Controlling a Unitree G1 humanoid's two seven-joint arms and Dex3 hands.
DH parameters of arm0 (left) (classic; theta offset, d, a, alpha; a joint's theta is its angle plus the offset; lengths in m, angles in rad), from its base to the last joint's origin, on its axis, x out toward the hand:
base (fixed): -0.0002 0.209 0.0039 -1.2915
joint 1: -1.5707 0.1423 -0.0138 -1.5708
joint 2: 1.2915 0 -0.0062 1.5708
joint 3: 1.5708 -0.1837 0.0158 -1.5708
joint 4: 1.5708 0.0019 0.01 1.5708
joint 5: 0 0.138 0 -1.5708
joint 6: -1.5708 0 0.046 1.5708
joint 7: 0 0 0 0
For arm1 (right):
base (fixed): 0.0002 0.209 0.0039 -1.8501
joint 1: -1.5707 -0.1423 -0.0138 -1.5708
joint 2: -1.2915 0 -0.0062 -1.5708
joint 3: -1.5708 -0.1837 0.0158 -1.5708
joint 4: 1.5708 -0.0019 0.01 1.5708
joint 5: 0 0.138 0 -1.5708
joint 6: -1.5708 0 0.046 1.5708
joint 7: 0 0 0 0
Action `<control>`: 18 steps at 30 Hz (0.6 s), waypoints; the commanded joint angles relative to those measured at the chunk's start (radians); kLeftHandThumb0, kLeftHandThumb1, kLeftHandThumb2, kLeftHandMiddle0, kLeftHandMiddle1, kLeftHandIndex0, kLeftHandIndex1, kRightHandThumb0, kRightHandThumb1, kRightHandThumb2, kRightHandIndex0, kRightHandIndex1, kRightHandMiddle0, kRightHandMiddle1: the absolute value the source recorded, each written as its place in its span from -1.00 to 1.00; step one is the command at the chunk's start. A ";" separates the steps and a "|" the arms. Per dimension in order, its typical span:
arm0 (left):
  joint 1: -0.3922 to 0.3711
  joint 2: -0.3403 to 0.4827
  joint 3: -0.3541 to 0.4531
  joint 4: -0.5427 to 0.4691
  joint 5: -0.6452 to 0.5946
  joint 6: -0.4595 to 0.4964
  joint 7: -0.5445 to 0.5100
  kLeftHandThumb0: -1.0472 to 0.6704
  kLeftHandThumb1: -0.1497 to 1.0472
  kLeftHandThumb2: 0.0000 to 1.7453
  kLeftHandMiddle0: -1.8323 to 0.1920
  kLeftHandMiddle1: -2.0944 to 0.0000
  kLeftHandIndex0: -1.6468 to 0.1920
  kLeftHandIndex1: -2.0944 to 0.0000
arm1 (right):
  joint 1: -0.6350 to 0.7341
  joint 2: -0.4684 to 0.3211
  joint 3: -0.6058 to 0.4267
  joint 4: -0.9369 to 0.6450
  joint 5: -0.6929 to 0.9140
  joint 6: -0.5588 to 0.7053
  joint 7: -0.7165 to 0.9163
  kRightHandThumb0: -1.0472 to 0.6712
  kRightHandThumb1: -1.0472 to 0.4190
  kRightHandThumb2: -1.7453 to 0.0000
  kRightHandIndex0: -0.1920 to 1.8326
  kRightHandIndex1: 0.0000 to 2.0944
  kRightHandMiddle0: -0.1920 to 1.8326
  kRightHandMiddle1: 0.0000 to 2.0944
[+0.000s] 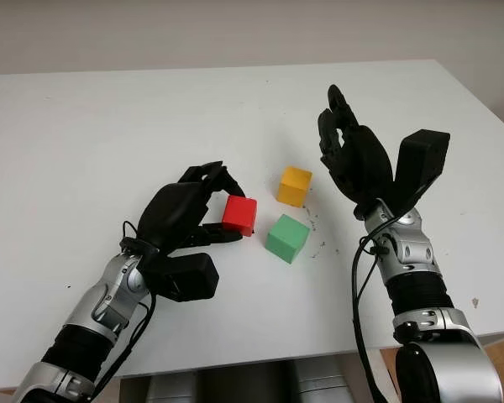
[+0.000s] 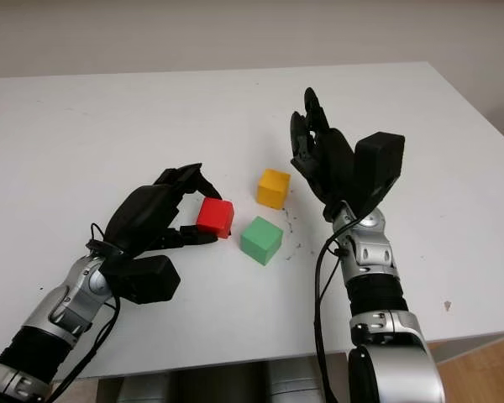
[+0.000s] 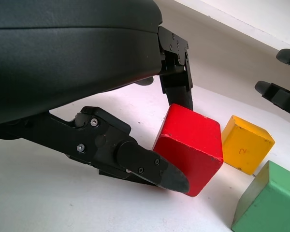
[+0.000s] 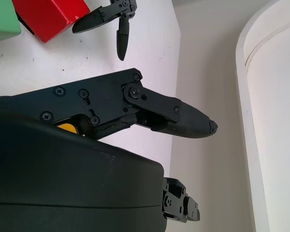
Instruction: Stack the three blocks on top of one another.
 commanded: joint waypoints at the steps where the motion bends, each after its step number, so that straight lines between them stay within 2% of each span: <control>1: -0.001 0.013 0.003 -0.010 -0.006 0.010 -0.010 -0.17 1.00 -0.90 0.87 0.52 0.53 -0.81 | -0.008 -0.001 -0.007 0.000 0.004 -0.015 -0.001 -0.44 -1.00 0.20 -1.00 -1.00 -1.00 -1.00; 5: 0.003 0.013 0.006 -0.021 -0.016 0.021 -0.019 -0.15 1.00 -0.83 0.85 0.57 0.56 -0.93 | -0.005 -0.002 -0.007 -0.002 0.004 -0.019 0.002 -0.44 -1.00 0.19 -1.00 -1.00 -1.00 -1.00; 18: 0.007 0.021 0.001 -0.023 -0.005 0.021 0.002 -0.14 1.00 -0.80 0.77 0.67 0.58 -1.00 | -0.002 -0.003 -0.001 -0.009 0.000 -0.016 0.000 -0.45 -1.00 0.18 -1.00 -1.00 -1.00 -1.00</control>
